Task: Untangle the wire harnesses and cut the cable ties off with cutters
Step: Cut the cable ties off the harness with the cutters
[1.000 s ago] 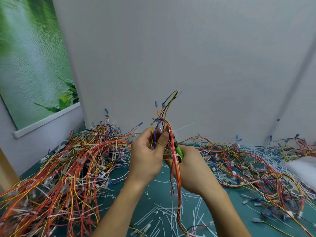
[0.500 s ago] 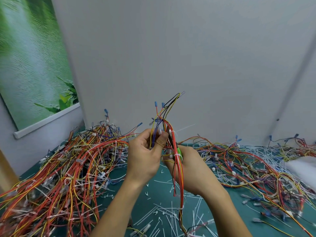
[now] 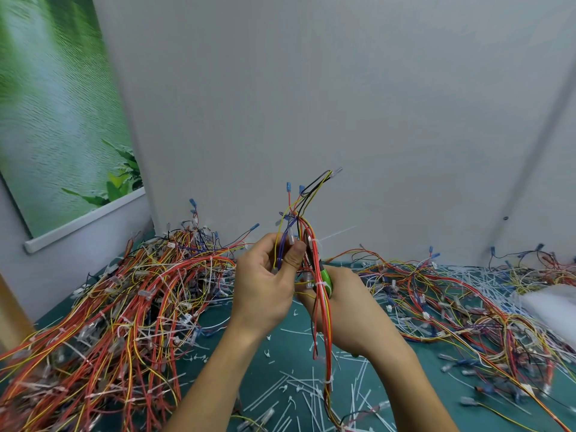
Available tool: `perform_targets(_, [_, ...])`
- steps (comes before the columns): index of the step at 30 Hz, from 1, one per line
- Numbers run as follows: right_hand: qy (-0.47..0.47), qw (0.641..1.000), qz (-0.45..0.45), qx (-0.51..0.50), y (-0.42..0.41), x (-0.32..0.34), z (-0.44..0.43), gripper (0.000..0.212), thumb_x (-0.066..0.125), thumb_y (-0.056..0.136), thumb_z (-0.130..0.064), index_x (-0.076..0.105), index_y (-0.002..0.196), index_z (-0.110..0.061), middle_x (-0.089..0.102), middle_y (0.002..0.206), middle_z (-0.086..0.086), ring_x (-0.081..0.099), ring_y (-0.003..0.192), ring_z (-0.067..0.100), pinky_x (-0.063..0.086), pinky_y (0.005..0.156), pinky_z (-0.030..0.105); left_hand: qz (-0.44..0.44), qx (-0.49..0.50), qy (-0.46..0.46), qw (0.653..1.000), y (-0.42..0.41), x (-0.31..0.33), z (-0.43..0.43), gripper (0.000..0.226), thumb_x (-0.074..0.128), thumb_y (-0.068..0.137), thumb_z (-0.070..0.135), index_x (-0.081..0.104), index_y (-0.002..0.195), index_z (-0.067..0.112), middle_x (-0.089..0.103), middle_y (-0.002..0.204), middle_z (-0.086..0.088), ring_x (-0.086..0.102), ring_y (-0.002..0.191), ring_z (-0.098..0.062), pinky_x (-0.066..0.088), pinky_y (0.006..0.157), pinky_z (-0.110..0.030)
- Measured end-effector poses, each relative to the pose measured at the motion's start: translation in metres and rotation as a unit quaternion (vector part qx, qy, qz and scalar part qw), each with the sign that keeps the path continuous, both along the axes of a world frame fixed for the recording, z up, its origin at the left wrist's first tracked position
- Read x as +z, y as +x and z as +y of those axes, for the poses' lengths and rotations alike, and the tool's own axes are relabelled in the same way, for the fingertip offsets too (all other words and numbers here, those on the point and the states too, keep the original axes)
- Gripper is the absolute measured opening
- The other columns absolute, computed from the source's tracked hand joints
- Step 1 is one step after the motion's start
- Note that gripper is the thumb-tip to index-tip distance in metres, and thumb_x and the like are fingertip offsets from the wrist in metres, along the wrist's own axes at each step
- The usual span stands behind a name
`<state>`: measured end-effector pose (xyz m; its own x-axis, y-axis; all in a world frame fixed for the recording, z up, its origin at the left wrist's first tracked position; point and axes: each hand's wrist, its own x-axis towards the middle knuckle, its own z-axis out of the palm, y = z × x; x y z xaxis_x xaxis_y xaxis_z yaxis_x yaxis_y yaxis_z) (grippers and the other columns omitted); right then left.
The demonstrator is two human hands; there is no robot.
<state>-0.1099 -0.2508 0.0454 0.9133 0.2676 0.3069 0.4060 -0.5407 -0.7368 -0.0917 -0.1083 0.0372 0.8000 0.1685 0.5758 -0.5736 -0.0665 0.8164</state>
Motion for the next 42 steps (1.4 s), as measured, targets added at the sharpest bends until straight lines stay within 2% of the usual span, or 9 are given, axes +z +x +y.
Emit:
perform_targets(2, [0.000,1.000,-0.004,-0.007,0.0002,-0.0004,-0.0005,0.035,0.063,0.094,-0.033,0.048,0.067,-0.016,0.042,0.054,-0.002,0.027,0.053,0.010,0.028,0.046,0.023,-0.002,-0.002,0.009,1.000,-0.0009,0.0003,0.0005,0.021,0.067,0.095,0.034,0.069,0.094,0.013,0.074,0.089,-0.011,0.071,0.084,-0.033,0.060,0.078,-0.044])
perform_targets(7, [0.005,1.000,-0.007,-0.017,0.0020,-0.0015,-0.0012,0.037,0.063,0.096,-0.036,0.054,0.075,-0.006,0.043,0.058,0.002,0.029,0.054,0.012,0.030,0.050,0.029,-0.008,0.001,0.014,1.000,-0.0030,0.0026,-0.0001,0.018,0.066,0.093,0.034,0.068,0.091,0.016,0.073,0.080,0.001,0.069,0.073,-0.011,0.056,0.067,-0.022])
perform_targets(13, [0.001,1.000,-0.001,-0.005,0.0016,-0.0008,-0.0018,0.030,0.064,0.094,-0.033,0.057,0.072,-0.015,0.054,0.063,0.010,0.034,0.053,0.011,0.036,0.052,0.031,-0.001,0.009,0.020,1.000,-0.0024,0.0017,-0.0012,0.022,0.066,0.096,0.035,0.069,0.095,0.013,0.074,0.086,-0.008,0.070,0.079,-0.029,0.061,0.072,-0.039])
perform_targets(22, [0.000,1.000,-0.002,-0.018,0.0035,-0.0019,-0.0031,0.034,0.063,0.095,-0.035,0.058,0.076,-0.008,0.054,0.064,0.014,0.035,0.057,0.014,0.035,0.054,0.034,0.008,0.002,0.014,1.000,-0.0023,0.0024,-0.0026,0.024,0.066,0.095,0.034,0.069,0.097,0.010,0.075,0.090,-0.011,0.071,0.085,-0.032,0.058,0.080,-0.050])
perform_targets(28, [0.001,1.000,0.002,-0.024,0.0034,-0.0014,-0.0035,0.035,0.065,0.093,-0.036,0.052,0.070,-0.013,0.046,0.058,0.003,0.032,0.057,0.014,0.035,0.053,0.034,0.006,0.008,0.015,1.000,-0.0018,0.0023,-0.0034,0.023,0.066,0.094,0.037,0.070,0.094,0.015,0.074,0.085,-0.007,0.070,0.081,-0.028,0.059,0.074,-0.037])
perform_targets(31, [0.002,1.000,0.006,-0.012,0.0020,-0.0002,-0.0028,0.032,0.065,0.093,-0.033,0.052,0.069,-0.016,0.047,0.058,0.000,0.031,0.055,0.011,0.035,0.052,0.031,0.006,0.006,0.015,1.000,-0.0010,0.0012,-0.0029,0.023,0.066,0.094,0.038,0.069,0.093,0.016,0.073,0.084,-0.007,0.069,0.080,-0.030,0.059,0.072,-0.037])
perform_targets(37, [-0.001,1.000,0.010,0.001,-0.0003,0.0036,-0.0022,0.027,0.064,0.094,-0.028,0.056,0.072,-0.013,0.055,0.061,0.007,0.041,0.055,0.013,0.044,0.054,0.039,0.003,0.007,0.021,1.000,0.0000,0.0002,-0.0019,0.018,0.067,0.095,0.037,0.070,0.092,0.019,0.073,0.083,-0.002,0.071,0.079,-0.022,0.056,0.068,-0.024])
perform_targets(39, [0.001,1.000,0.013,0.000,-0.0010,0.0040,-0.0019,0.026,0.064,0.094,-0.029,0.057,0.073,-0.014,0.060,0.065,0.012,0.049,0.056,0.016,0.051,0.058,0.044,0.003,0.006,0.022,1.000,0.0006,-0.0001,-0.0018,0.018,0.067,0.095,0.037,0.070,0.093,0.019,0.074,0.084,-0.003,0.071,0.080,-0.024,0.057,0.071,-0.028])
perform_targets(42, [0.002,1.000,0.008,-0.003,0.0004,0.0019,-0.0020,0.029,0.065,0.094,-0.031,0.057,0.072,-0.015,0.055,0.060,0.006,0.040,0.053,0.012,0.044,0.053,0.038,0.004,0.001,0.023,1.000,0.0002,0.0000,-0.0007,0.022,0.066,0.095,0.040,0.070,0.095,0.019,0.074,0.087,-0.005,0.072,0.083,-0.028,0.061,0.076,-0.042])
